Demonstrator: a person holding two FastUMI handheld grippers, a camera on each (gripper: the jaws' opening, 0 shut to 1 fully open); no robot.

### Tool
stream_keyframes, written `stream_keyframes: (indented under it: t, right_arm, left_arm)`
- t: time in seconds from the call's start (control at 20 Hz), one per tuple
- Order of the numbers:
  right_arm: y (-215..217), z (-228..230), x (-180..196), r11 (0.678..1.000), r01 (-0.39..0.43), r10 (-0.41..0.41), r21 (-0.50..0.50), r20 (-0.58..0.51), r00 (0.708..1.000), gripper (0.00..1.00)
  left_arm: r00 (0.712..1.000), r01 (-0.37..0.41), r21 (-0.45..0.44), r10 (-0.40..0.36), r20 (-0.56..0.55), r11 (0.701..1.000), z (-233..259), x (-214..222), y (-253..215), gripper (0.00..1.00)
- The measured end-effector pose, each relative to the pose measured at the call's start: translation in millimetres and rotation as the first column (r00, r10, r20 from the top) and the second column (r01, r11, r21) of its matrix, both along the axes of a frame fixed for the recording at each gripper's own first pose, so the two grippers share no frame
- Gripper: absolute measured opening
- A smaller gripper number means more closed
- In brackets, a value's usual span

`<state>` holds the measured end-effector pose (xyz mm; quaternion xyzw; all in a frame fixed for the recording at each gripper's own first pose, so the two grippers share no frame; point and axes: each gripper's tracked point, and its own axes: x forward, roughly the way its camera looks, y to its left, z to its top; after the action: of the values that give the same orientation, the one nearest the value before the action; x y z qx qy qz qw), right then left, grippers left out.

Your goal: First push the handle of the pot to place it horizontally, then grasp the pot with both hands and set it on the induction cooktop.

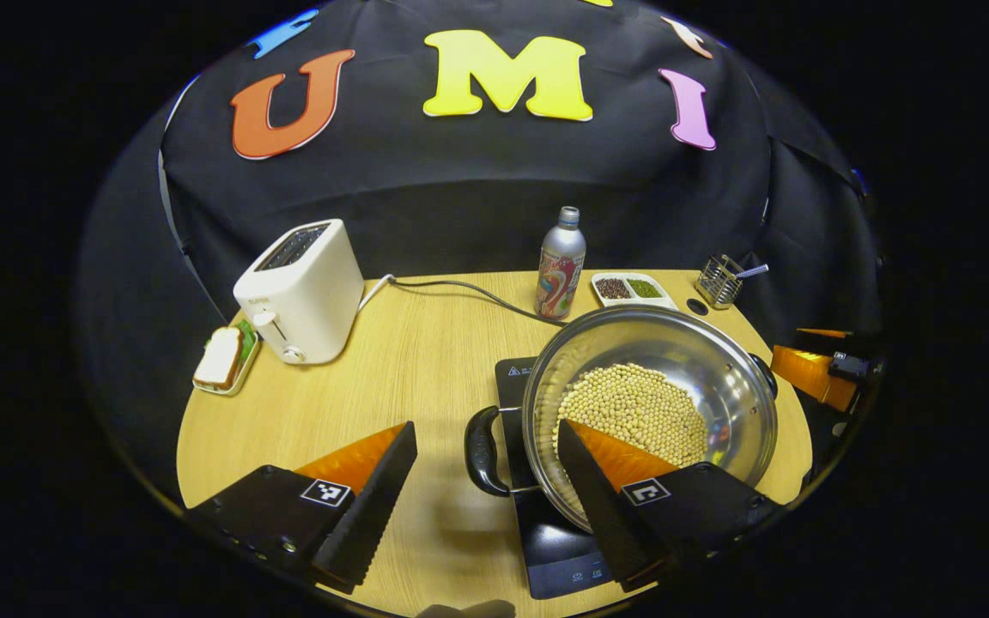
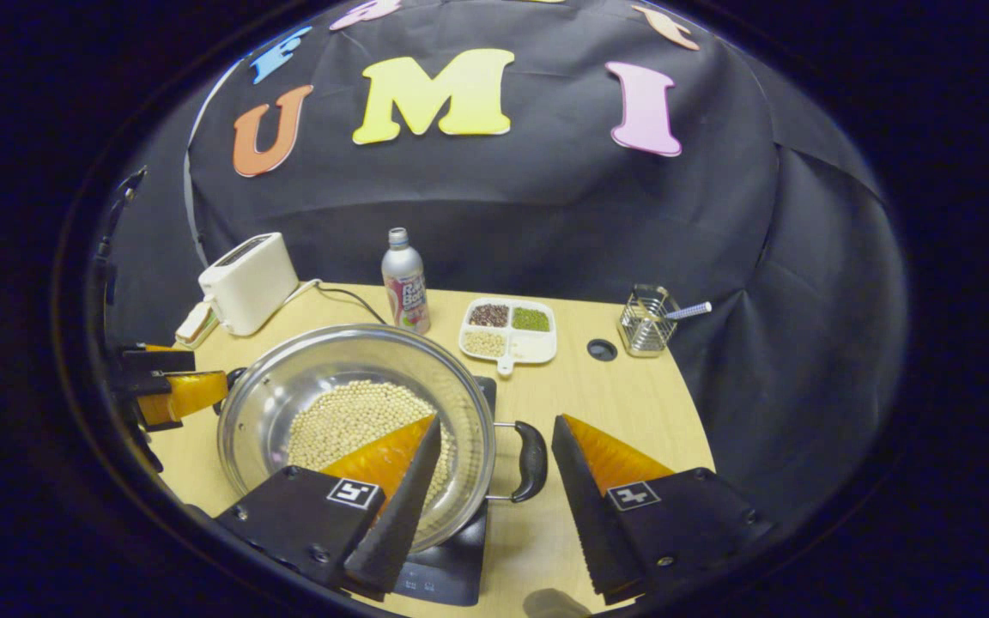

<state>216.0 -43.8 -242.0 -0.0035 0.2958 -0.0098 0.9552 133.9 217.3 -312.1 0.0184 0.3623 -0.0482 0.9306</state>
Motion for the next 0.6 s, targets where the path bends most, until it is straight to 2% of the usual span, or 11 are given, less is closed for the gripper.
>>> stream_keyframes:
  t: [0.25,0.35,0.4,0.55,0.6]
  right_arm:
    - [31.3,62.3,-21.7,0.995,-0.046,0.057,-0.087,0.13,0.99,0.84]
    - [45.7,92.6,-33.9,0.991,-0.053,0.077,-0.125,0.199,0.977,0.84]
    - [54.8,108.9,-42.5,0.99,-0.053,0.083,-0.131,0.231,0.969,0.87]
    - [77.7,155.5,-65.9,0.992,-0.045,0.081,-0.118,0.319,0.944,0.88]
    - [83.4,170.4,-74.1,0.992,-0.043,0.081,-0.116,0.348,0.934,0.94]
  left_arm:
    - [0.987,0.008,0.004,-0.009,0.158,1.0,66.6,-16.7,9.2,0.98]
    - [0.974,0.014,0.0,-0.014,0.227,1.0,95.6,-25.6,15.4,0.98]
    - [0.965,0.01,-0.009,-0.008,0.261,1.0,114.9,-31.1,18.0,0.98]
    - [0.936,-0.017,-0.029,0.027,0.35,0.999,155.2,-51.0,36.2,0.98]
    - [0.927,-0.022,-0.038,0.035,0.372,0.999,168.9,-60.5,42.3,0.98]
